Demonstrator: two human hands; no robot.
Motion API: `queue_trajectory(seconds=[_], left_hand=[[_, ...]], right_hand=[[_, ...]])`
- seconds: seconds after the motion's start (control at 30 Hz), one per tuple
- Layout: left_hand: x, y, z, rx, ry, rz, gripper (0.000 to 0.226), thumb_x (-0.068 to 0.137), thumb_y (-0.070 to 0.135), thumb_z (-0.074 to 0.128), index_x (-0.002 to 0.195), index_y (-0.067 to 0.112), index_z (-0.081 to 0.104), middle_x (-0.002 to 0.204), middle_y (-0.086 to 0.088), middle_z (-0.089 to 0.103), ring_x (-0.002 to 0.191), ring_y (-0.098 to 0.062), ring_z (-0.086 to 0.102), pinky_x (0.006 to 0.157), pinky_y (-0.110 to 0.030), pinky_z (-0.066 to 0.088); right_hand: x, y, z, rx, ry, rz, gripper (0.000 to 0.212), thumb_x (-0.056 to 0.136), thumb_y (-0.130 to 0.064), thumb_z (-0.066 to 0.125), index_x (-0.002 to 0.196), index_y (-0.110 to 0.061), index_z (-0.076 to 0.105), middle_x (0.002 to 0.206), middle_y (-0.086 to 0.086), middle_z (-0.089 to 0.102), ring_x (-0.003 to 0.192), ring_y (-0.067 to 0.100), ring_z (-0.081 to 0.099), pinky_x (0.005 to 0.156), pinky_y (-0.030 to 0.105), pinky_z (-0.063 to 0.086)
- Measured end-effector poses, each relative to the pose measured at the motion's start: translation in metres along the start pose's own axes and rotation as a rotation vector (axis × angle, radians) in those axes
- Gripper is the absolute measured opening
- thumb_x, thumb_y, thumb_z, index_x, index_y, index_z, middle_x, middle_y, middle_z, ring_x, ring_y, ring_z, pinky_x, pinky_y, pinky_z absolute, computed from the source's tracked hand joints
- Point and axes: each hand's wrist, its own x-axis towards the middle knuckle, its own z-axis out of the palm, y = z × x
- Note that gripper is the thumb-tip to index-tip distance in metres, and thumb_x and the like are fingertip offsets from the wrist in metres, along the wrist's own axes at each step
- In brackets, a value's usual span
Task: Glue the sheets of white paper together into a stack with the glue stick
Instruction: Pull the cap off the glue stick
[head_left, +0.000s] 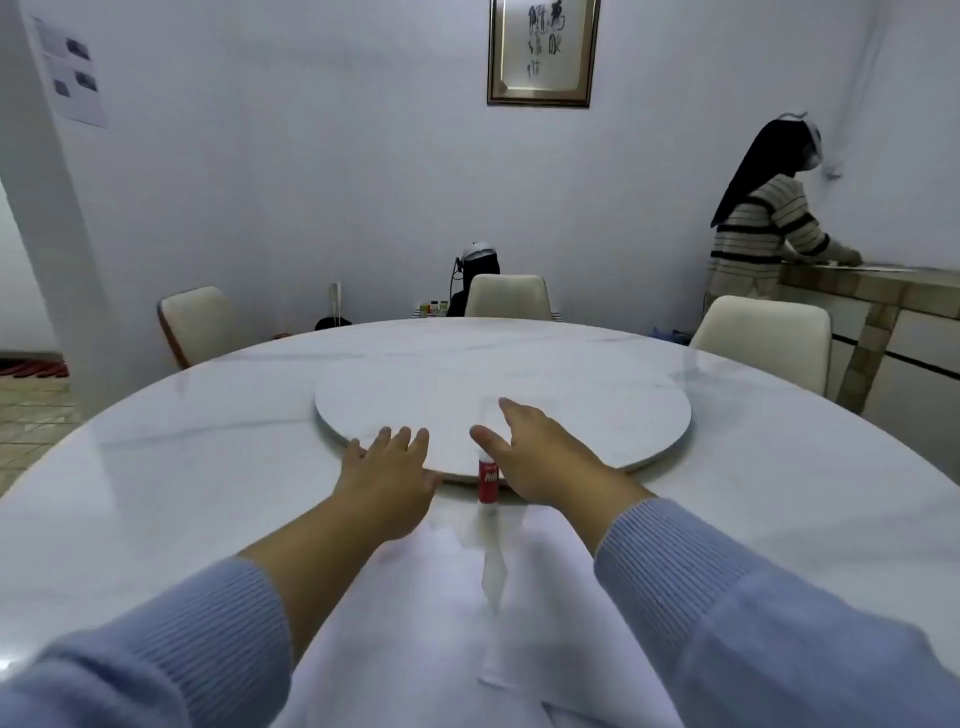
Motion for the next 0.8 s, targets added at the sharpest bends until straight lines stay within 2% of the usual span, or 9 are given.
queue_trajectory(seconds=[0.1,0.17,0.3,0.47,0.6,0.63,0.7,0.77,0.8], left_hand=[[-0.021,0.001,0.015,-0.036,-0.048,-0.012,0.059,0.098,0.039,0.026,0.149,0.018,0.006,0.159,-0.002,0.010,0.146,-0.021,0.004,0.116,-0.049,0.007],[-0.032,0.002,0.025,-0.065,-0.084,-0.025,0.060,0.098,0.037,0.028,0.149,0.019,0.005,0.160,-0.001,0.008,0.146,-0.020,0.002,0.117,-0.048,0.005],[-0.037,0.010,0.032,-0.157,-0.080,-0.045,0.061,0.097,0.037,0.031,0.150,0.019,0.006,0.160,0.000,0.008,0.147,-0.020,0.003,0.118,-0.046,0.006],[-0.036,0.027,0.036,-0.289,-0.043,-0.037,0.063,0.096,0.040,0.033,0.149,0.018,0.008,0.159,-0.002,0.013,0.146,-0.019,0.009,0.118,-0.042,0.012],[-0.029,0.037,0.037,-0.523,-0.005,-0.051,0.065,0.093,0.043,0.041,0.148,0.018,0.015,0.157,0.000,0.019,0.144,-0.017,0.016,0.116,-0.036,0.019],[-0.028,0.039,0.037,-0.604,0.012,-0.054,0.064,0.092,0.042,0.044,0.147,0.019,0.020,0.155,0.002,0.026,0.142,-0.016,0.022,0.113,-0.034,0.025],[-0.028,0.041,0.036,-0.739,0.065,-0.015,0.052,0.090,0.038,0.048,0.139,0.023,0.036,0.138,0.013,0.042,0.129,-0.011,0.039,0.095,-0.021,0.034],[-0.030,0.044,0.037,-0.826,0.128,0.071,0.035,0.089,0.028,0.051,0.123,0.037,0.047,0.117,0.027,0.047,0.109,-0.001,0.048,0.077,-0.009,0.034],[-0.032,0.045,0.036,-0.852,0.167,0.114,0.031,0.088,0.025,0.052,0.112,0.044,0.050,0.111,0.027,0.052,0.102,0.003,0.050,0.073,-0.008,0.036]], right_hand=[[-0.011,-0.001,0.019,-0.007,-0.041,-0.023,0.062,0.096,-0.051,0.038,0.148,-0.021,0.025,0.159,0.001,0.023,0.142,0.022,0.027,0.108,0.038,0.028],[-0.017,-0.002,0.032,-0.054,-0.033,-0.050,0.057,0.096,-0.045,0.042,0.146,-0.019,0.032,0.159,0.002,0.021,0.140,0.024,0.030,0.108,0.037,0.029],[-0.016,-0.006,0.044,-0.113,0.192,-0.113,0.043,0.095,-0.033,0.051,0.131,-0.011,0.047,0.138,0.006,0.047,0.118,0.027,0.050,0.095,0.038,0.044],[-0.004,-0.007,0.052,-0.035,0.352,-0.052,0.030,0.090,-0.027,0.061,0.115,-0.011,0.054,0.116,0.005,0.055,0.100,0.022,0.054,0.076,0.029,0.044],[-0.004,0.002,0.057,0.186,0.384,0.031,0.011,0.090,-0.016,0.056,0.091,-0.018,0.045,0.087,-0.004,0.056,0.072,0.013,0.056,0.060,0.029,0.044],[-0.006,0.005,0.059,0.229,0.377,0.047,0.012,0.089,-0.013,0.052,0.084,-0.019,0.043,0.081,-0.005,0.058,0.068,0.011,0.058,0.059,0.030,0.046],[-0.012,0.009,0.061,0.299,0.374,0.053,0.013,0.087,-0.011,0.047,0.080,-0.021,0.042,0.075,-0.006,0.062,0.069,0.012,0.061,0.061,0.032,0.049],[-0.019,0.009,0.062,0.352,0.431,0.004,0.013,0.086,-0.017,0.052,0.088,-0.024,0.041,0.081,-0.002,0.066,0.075,0.015,0.063,0.064,0.033,0.052],[-0.023,0.008,0.061,0.376,0.472,-0.029,0.016,0.087,-0.022,0.055,0.093,-0.026,0.041,0.084,-0.001,0.067,0.077,0.015,0.064,0.065,0.032,0.053]])
